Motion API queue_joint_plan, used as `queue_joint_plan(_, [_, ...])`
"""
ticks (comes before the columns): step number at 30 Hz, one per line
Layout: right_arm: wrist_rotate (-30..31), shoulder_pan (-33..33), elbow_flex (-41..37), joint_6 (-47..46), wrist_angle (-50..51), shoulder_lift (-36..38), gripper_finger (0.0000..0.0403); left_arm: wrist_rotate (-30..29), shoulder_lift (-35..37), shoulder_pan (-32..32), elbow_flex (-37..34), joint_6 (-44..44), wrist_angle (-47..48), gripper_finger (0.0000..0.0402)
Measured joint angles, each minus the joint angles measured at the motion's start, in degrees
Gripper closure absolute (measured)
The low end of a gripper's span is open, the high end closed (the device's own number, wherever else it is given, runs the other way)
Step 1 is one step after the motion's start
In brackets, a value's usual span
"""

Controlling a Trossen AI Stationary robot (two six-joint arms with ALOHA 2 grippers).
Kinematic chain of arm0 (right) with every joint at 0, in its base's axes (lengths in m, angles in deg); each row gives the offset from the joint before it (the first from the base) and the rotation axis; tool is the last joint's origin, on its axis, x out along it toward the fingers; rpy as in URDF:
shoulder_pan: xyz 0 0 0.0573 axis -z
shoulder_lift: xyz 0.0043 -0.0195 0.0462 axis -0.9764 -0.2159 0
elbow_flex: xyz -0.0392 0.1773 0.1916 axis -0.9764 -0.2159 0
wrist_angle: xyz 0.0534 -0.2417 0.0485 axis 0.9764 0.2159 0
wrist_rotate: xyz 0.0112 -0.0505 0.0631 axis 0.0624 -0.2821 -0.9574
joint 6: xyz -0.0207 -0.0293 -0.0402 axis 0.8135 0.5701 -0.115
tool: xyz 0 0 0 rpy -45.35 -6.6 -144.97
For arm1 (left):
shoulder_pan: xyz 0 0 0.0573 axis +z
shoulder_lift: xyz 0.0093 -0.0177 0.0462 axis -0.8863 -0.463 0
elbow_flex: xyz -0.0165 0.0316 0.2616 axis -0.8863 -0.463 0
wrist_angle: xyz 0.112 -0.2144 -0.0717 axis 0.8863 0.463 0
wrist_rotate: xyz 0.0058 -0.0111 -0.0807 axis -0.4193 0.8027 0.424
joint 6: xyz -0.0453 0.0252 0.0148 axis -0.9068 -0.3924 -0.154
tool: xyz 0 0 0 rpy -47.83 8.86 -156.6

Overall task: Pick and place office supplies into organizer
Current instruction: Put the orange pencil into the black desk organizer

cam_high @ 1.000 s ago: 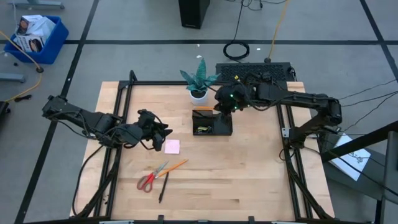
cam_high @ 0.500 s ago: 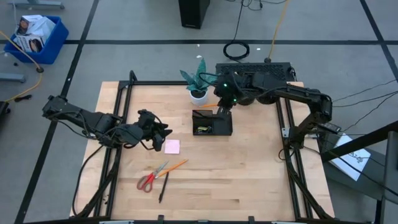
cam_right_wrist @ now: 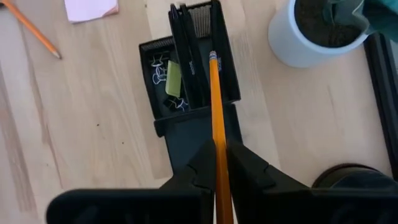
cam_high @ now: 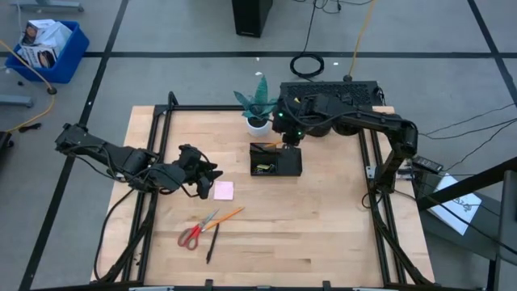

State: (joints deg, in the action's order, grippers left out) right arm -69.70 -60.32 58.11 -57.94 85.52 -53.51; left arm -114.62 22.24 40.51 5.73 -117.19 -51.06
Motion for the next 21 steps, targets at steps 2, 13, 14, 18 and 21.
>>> queue_joint_plan(2, [0.0, 0.0, 0.4, 0.4, 0.1, 0.1, 0.0385, 0.0, 0.0, 0.0, 0.0, 0.1, 0.0, 0.0240])
queue_joint_plan(13, [0.0, 0.0, 2.5, 2.8, 2.1, 0.1, 0.0385, -0.2, 0.0, 0.0, 0.0, 0.0, 1.2, 0.0240])
queue_joint_plan(14, [0.0, 0.0, 2.5, 2.9, 2.3, 0.1, 0.0385, -0.2, 0.0, 0.0, 0.0, 0.0, 1.2, 0.0240])
queue_joint_plan(18, [0.0, 0.0, 2.5, 3.0, 2.3, 0.1, 0.0385, -0.2, 0.0, 0.0, 0.0, 0.2, 1.2, 0.0240])
queue_joint_plan(21, [0.0, 0.0, 2.5, 3.7, 2.6, 0.1, 0.0385, -0.2, 0.0, 0.0, 0.0, 0.2, 1.2, 0.0240])
